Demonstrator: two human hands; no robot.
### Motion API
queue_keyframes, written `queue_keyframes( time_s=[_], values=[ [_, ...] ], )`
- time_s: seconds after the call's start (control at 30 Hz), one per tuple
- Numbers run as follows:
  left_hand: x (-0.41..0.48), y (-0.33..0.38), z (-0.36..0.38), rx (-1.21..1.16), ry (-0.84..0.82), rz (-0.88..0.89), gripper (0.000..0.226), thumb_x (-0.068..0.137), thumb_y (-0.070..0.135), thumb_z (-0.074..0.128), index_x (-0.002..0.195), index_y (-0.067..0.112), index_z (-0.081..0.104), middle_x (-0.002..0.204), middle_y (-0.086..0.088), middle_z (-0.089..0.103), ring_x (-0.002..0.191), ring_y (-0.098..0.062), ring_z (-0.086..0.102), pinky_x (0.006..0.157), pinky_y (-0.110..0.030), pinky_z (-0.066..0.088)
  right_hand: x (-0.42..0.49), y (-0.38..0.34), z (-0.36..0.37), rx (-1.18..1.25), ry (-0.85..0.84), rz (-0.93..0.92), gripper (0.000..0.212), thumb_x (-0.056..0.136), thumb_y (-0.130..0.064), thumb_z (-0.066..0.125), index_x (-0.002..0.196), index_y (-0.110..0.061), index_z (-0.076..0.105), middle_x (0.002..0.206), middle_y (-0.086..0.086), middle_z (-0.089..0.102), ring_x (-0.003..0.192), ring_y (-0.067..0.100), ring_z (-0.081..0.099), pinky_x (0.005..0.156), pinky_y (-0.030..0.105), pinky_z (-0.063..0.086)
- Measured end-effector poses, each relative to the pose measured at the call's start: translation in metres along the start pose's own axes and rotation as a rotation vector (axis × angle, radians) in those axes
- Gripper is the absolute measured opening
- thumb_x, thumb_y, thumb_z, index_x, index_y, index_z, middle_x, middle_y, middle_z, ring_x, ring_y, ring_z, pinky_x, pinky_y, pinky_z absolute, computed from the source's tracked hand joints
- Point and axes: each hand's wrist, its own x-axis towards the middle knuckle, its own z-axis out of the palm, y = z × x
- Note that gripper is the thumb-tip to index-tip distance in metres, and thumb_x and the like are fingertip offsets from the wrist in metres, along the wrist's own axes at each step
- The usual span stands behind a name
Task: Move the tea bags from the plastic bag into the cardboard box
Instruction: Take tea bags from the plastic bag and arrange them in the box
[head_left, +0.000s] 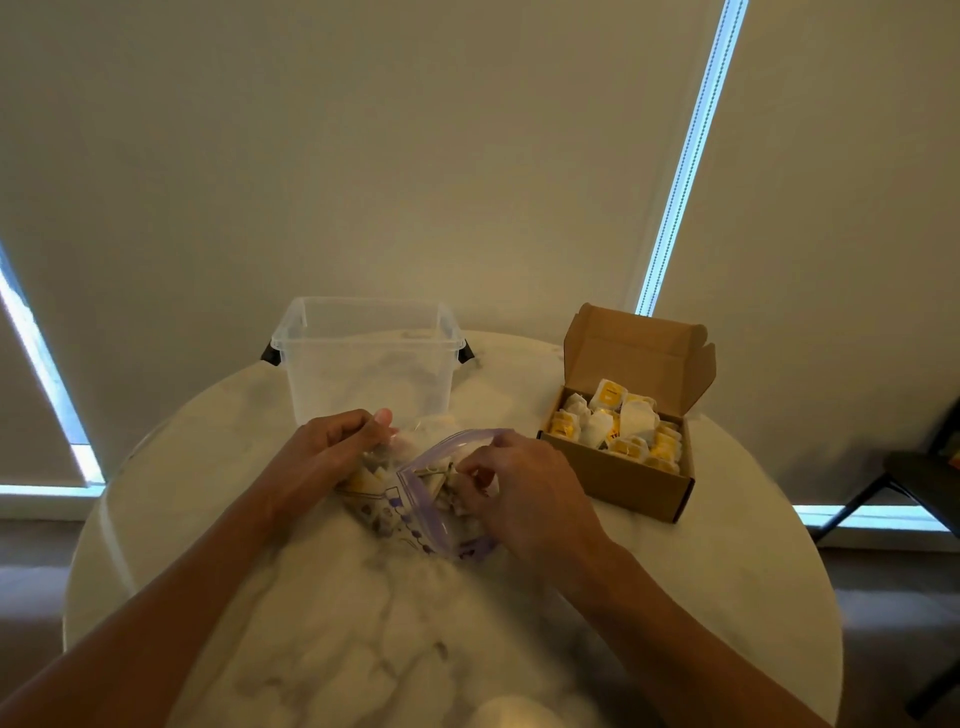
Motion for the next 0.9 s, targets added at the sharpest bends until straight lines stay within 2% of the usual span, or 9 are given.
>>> queue_keyframes(
  time_s=[0.1,0.13,0.23,0.37,0.47,0.6,0.73,0.83,0.9],
  values=[
    [0.0,0.003,0.0,-0.014,0.014,-0.001,0.049,0.106,0.064,0.052,0.089,0.028,0.082,0.095,0.007,0.083,0.086,-0.01,0.075,0.089,-0.037,0.054,-0.001,0.006,-0.007,0.227,0.043,0.019,0.018,0.096,-0.042,0.076,0.111,-0.034,0.083,0.103,-0.017,0.063,0.08,0.002,0.058,0.072,0.013,0.045],
    [-0.001,0.004,0.0,-0.021,0.018,-0.001,0.049,0.105,0.064,0.053,0.09,0.027,0.082,0.096,0.008,0.083,0.086,-0.009,0.074,0.088,-0.036,0.053,-0.002,0.008,-0.012,0.337,0.04,0.047,0.018,0.094,-0.043,0.077,0.109,-0.035,0.083,0.102,-0.018,0.062,0.081,0.004,0.059,0.07,0.012,0.045],
    [-0.002,0.006,0.001,-0.03,0.017,-0.004,0.048,0.105,0.063,0.053,0.087,0.03,0.081,0.094,0.009,0.082,0.083,-0.007,0.073,0.084,-0.033,0.052,-0.003,0.013,-0.027,0.634,0.032,0.15,0.017,0.09,-0.045,0.079,0.105,-0.038,0.084,0.104,-0.017,0.071,0.091,0.008,0.065,0.076,0.019,0.053],
    [-0.004,0.01,0.002,-0.036,0.002,0.013,0.045,0.107,0.057,0.055,0.076,0.033,0.076,0.076,0.012,0.072,0.067,-0.001,0.063,0.073,-0.03,0.045,-0.004,0.022,-0.042,0.871,0.028,0.25,0.016,0.095,-0.032,0.078,0.11,-0.028,0.084,0.096,-0.012,0.081,0.082,0.011,0.072,0.074,0.024,0.058],
    [-0.003,0.009,0.001,-0.034,-0.016,0.031,0.036,0.105,0.053,0.061,0.086,0.027,0.076,0.075,0.007,0.072,0.063,-0.003,0.06,0.07,-0.029,0.045,-0.006,0.031,-0.052,0.975,0.046,0.295,0.016,0.097,-0.025,0.075,0.112,-0.024,0.083,0.099,-0.006,0.082,0.087,0.015,0.075,0.075,0.029,0.061],
    [0.0,0.002,-0.001,0.009,-0.021,0.036,0.028,0.106,0.043,0.064,0.104,0.018,0.076,0.08,0.002,0.077,0.065,-0.005,0.062,0.068,-0.025,0.047,-0.007,0.048,-0.062,1.021,0.146,0.334,0.019,0.098,-0.025,0.074,0.116,-0.026,0.081,0.104,-0.008,0.081,0.098,0.012,0.075,0.074,0.024,0.06],
    [0.004,-0.006,0.0,-0.048,-0.027,0.017,0.023,0.109,0.037,0.063,0.104,0.017,0.074,0.078,-0.001,0.074,0.062,-0.013,0.058,0.07,-0.032,0.046,-0.006,0.084,-0.07,0.793,0.435,0.43,0.019,0.1,-0.031,0.073,0.117,-0.036,0.077,0.108,-0.015,0.077,0.09,0.009,0.076,0.076,0.023,0.062],
    [0.007,-0.01,-0.001,-0.11,-0.006,0.002,0.021,0.112,0.025,0.059,0.098,0.014,0.071,0.074,-0.021,0.059,0.06,-0.022,0.049,0.06,-0.03,0.043,-0.01,0.116,-0.075,0.673,0.633,0.475,0.016,0.1,-0.02,0.072,0.105,-0.034,0.079,0.104,-0.013,0.078,0.09,0.009,0.077,0.082,0.026,0.062],
    [0.009,-0.012,-0.004,-0.117,-0.015,-0.019,0.02,0.114,0.017,0.057,0.099,0.016,0.07,0.078,-0.029,0.06,0.061,-0.028,0.047,0.059,-0.031,0.041,-0.012,0.132,-0.077,0.555,0.661,0.52,0.02,0.099,-0.016,0.07,0.103,-0.032,0.079,0.106,-0.012,0.078,0.093,0.008,0.075,0.083,0.024,0.062]
  ],
)
